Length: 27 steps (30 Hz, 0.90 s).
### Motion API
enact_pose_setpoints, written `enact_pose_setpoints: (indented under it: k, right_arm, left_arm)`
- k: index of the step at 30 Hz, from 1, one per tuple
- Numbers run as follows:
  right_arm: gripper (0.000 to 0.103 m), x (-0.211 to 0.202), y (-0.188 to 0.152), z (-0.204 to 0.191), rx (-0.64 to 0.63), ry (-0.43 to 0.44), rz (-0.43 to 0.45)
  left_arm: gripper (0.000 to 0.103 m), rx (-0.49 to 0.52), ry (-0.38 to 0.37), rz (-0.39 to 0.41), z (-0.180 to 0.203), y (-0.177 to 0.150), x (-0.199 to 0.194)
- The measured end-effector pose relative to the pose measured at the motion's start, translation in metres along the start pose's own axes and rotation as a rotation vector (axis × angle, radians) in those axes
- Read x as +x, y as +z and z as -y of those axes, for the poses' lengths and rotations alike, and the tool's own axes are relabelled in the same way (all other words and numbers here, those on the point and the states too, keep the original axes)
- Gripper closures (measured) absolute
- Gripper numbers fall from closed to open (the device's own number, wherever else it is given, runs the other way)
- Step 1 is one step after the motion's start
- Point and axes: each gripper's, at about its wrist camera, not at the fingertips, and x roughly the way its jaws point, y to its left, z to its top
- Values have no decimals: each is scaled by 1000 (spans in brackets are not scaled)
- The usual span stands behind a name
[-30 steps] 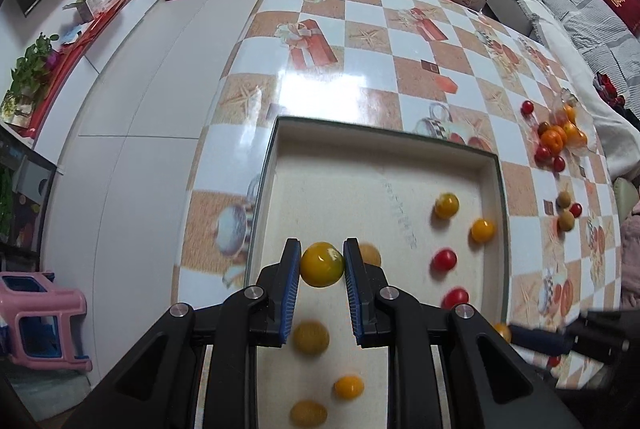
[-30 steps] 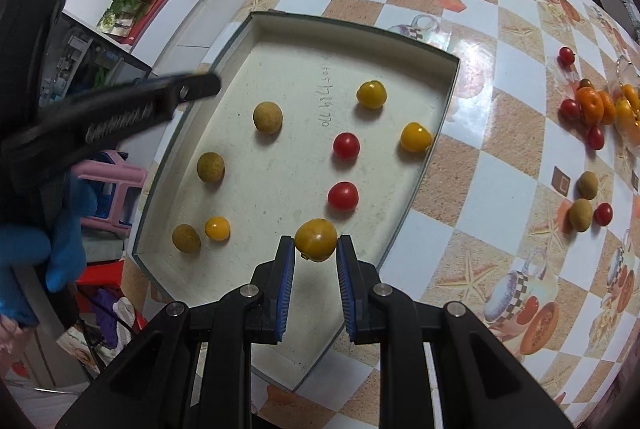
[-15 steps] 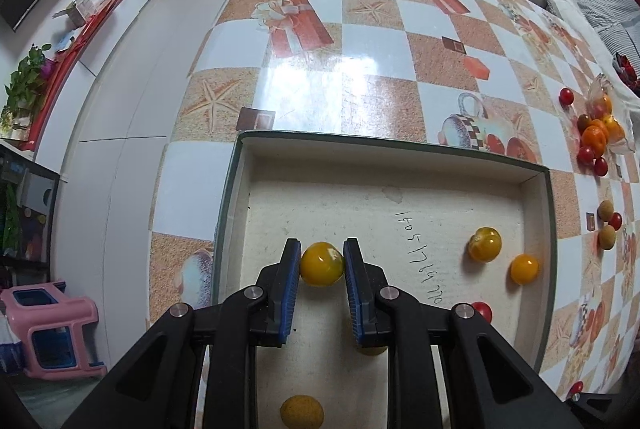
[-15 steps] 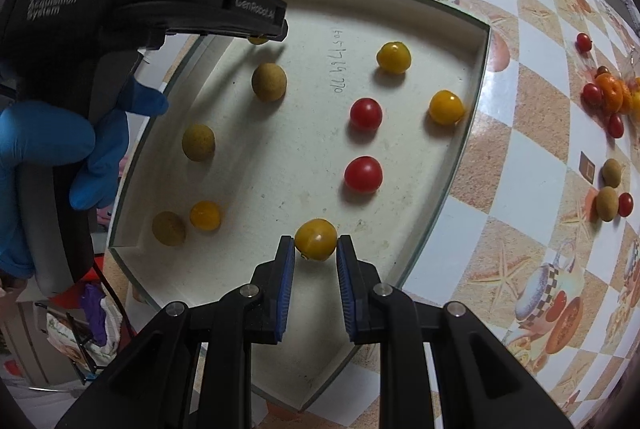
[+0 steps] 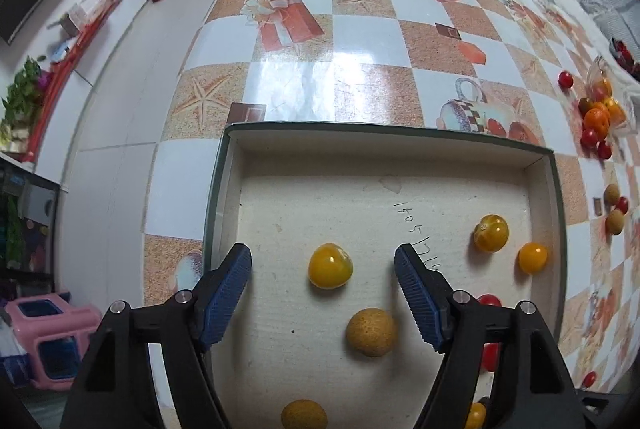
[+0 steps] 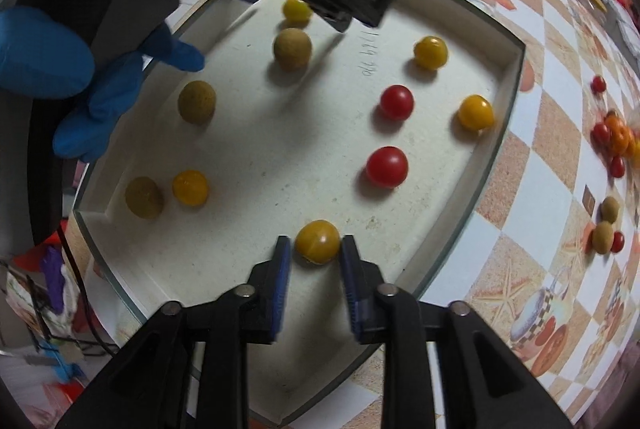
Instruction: Organize fruits
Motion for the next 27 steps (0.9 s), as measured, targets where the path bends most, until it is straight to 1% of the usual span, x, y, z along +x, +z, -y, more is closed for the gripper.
enact_pose_setpoints:
  k: [1, 2, 6, 7, 8, 9, 12, 15, 18, 23, 24, 25, 26, 27]
  right_arm:
    - [51, 0, 0, -2, -12, -5, 0]
    - [44, 1, -1, -4, -17, -8, 3]
    - [43, -4, 0, -6, -21, 7, 12]
    - [37, -8, -1, -7, -28, 5, 20]
    - [27, -13, -1, -6, -36, 6, 30]
    - [22, -18, -4, -10, -47, 9, 43]
    - [20, -38, -1, -15, -79, 11, 80]
    - [17, -48, -3, -14, -77, 19, 69]
    - [15, -58, -6, -1, -45, 37, 60]
    - [15, -57, -13, 14, 42, 94, 31]
    - [15, -58, -14, 17, 56, 101, 30]
    - [15, -60, -16, 20, 65, 106, 29]
    - [15, -63, -18, 21, 74, 108, 28]
    - [15, -66, -21, 22, 78, 108, 28]
  left_arm:
    - [27, 5, 0, -6, 1, 0, 1]
    - [27, 4, -6, -11, 2, 0, 1]
    - [27, -3, -3, -8, 1, 0, -2]
    - [27, -6, -2, -7, 0, 0, -4]
    - [27, -11, -4, -2, -1, 0, -7]
    - [27, -17, -5, 4, -3, -1, -10]
    - [27, -34, -12, 15, -5, -4, -20]
    - [27, -44, -19, 20, -8, -6, -31]
    - [27, -45, -23, 3, -7, -10, -39]
    - [27, -59, -28, -12, -1, -19, -51]
    - [22, -61, -30, -9, -1, -21, -54]
    - [4, -63, -29, -7, 0, -23, -57]
    - [0, -64, -26, 3, 0, -24, -61]
    - [0, -62, -23, 17, 1, -26, -66]
